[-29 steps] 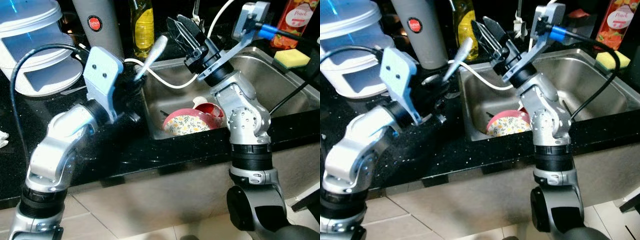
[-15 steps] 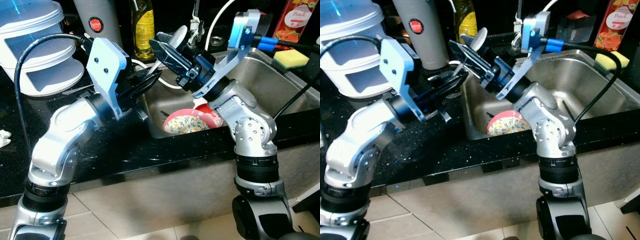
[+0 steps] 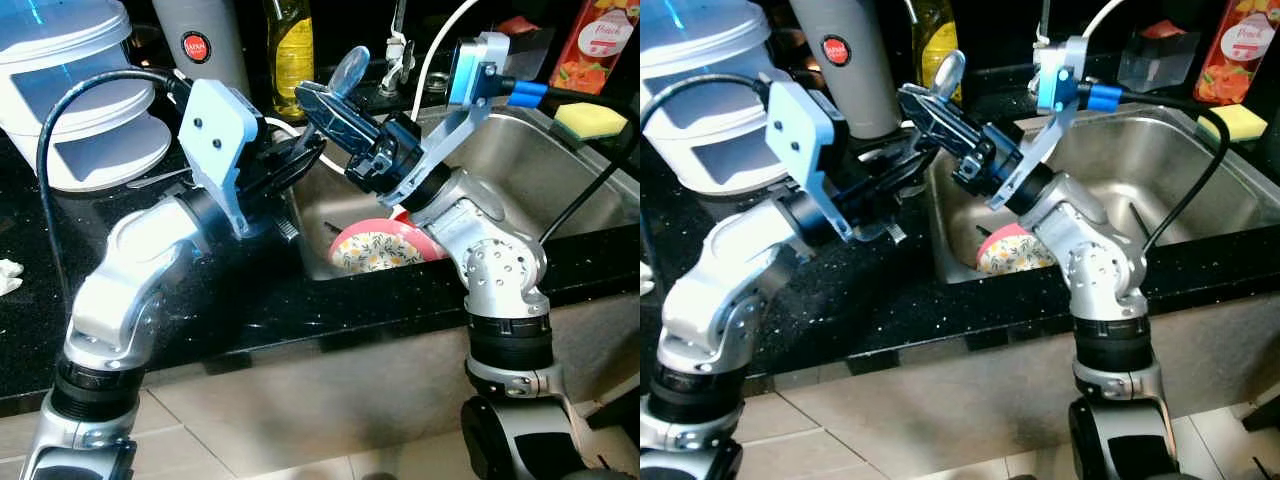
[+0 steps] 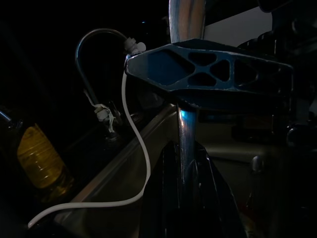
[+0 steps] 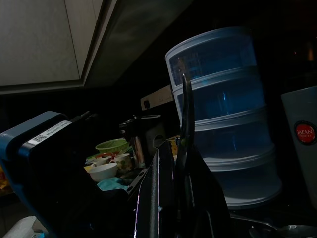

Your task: Kitchen organization

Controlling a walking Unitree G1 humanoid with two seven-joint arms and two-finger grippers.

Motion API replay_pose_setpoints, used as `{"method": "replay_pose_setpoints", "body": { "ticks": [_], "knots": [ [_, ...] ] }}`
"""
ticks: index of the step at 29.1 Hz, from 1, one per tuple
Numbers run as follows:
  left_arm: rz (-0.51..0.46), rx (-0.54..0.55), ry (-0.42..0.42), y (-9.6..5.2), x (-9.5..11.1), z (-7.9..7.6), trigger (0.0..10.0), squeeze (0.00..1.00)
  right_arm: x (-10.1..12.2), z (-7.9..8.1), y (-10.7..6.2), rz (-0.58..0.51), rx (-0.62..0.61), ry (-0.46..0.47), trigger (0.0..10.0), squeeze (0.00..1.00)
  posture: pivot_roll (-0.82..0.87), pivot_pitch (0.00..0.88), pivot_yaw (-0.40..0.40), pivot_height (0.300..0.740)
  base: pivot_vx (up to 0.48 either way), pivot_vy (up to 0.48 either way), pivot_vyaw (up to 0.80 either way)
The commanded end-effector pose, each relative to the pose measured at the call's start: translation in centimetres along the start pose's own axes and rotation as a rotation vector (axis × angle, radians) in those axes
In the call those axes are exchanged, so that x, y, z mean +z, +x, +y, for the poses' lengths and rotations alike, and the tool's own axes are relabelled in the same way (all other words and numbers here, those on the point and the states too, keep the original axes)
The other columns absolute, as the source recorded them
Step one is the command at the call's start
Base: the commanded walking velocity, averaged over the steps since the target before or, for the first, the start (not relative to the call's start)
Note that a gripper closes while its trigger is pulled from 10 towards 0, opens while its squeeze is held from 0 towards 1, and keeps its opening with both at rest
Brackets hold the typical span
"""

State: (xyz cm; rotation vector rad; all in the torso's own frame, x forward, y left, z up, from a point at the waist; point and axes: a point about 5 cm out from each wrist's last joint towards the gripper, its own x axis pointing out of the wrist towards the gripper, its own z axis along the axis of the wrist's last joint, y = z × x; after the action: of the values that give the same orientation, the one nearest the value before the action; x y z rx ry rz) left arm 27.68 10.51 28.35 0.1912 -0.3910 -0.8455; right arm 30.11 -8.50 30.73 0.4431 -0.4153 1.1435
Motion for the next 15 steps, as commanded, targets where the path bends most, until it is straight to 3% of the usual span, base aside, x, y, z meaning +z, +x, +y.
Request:
{"method": "replay_pose_setpoints", "body": {
  "ticks": [1,3,4,5,8,9,10,11,12,14,15],
  "knots": [
    [0.018,-0.003,0.002,0.4,-0.3,-0.2,10.0,0.00,0.1,0.0,0.1,-0.002,0.000,0.005,0.0,0.00,-0.09,0.000,0.034,0.740,0.000,0.000,0.00],
    [0.020,0.005,0.004,0.5,-0.4,-0.2,10.0,0.00,0.1,0.0,0.1,-0.003,0.000,0.006,0.0,0.00,-0.09,0.000,0.034,0.740,0.000,0.000,0.00],
    [0.011,0.027,-0.009,0.7,-0.4,0.1,10.0,0.42,0.1,0.0,0.1,-0.002,-0.001,0.005,0.0,0.00,-0.09,0.000,0.036,0.740,0.000,0.000,0.00],
    [0.004,0.051,-0.017,0.8,-0.4,0.4,10.0,1.00,0.1,0.0,0.1,0.002,-0.003,0.003,0.0,0.00,-0.09,0.000,0.036,0.740,0.000,0.000,0.00],
    [-0.008,0.133,-0.047,1.0,-0.2,1.3,10.0,1.00,-0.3,-0.1,0.0,0.026,-0.023,-0.019,0.0,0.00,-0.10,0.000,0.037,0.740,0.000,0.000,0.00],
    [-0.024,0.126,-0.090,0.9,0.0,1.3,10.0,0.20,-0.5,-0.4,0.0,0.037,-0.047,-0.030,0.0,0.00,-0.10,0.000,0.037,0.740,0.000,0.000,0.00],
    [-0.024,0.126,-0.090,0.9,0.0,1.3,10.0,0.20,-0.5,-0.4,0.0,0.037,-0.047,-0.030,0.0,0.00,-0.10,0.000,0.037,0.740,0.000,0.000,0.00],
    [-0.089,0.055,-0.150,0.3,0.9,0.8,10.0,0.00,-0.9,-1.7,0.2,0.053,-0.175,-0.077,0.0,0.00,-0.10,0.000,0.039,0.740,0.000,0.000,0.00],
    [-0.089,0.055,-0.150,0.3,0.9,0.8,10.0,0.00,-0.9,-1.7,0.2,0.053,-0.175,-0.077,0.0,0.00,-0.10,0.000,0.039,0.740,0.000,0.000,0.00],
    [-0.120,0.008,-0.179,-0.4,1.2,0.4,10.0,0.00,-1.0,-3.1,0.3,0.051,-0.302,-0.109,0.0,0.00,-0.09,0.000,0.042,0.740,0.000,0.000,0.00],
    [-0.121,0.005,-0.197,-0.8,1.1,0.3,10.0,0.00,-1.1,-4.6,0.2,0.051,-0.428,-0.139,0.0,0.00,-0.09,0.000,0.044,0.740,0.000,0.000,0.00]
  ]
}}
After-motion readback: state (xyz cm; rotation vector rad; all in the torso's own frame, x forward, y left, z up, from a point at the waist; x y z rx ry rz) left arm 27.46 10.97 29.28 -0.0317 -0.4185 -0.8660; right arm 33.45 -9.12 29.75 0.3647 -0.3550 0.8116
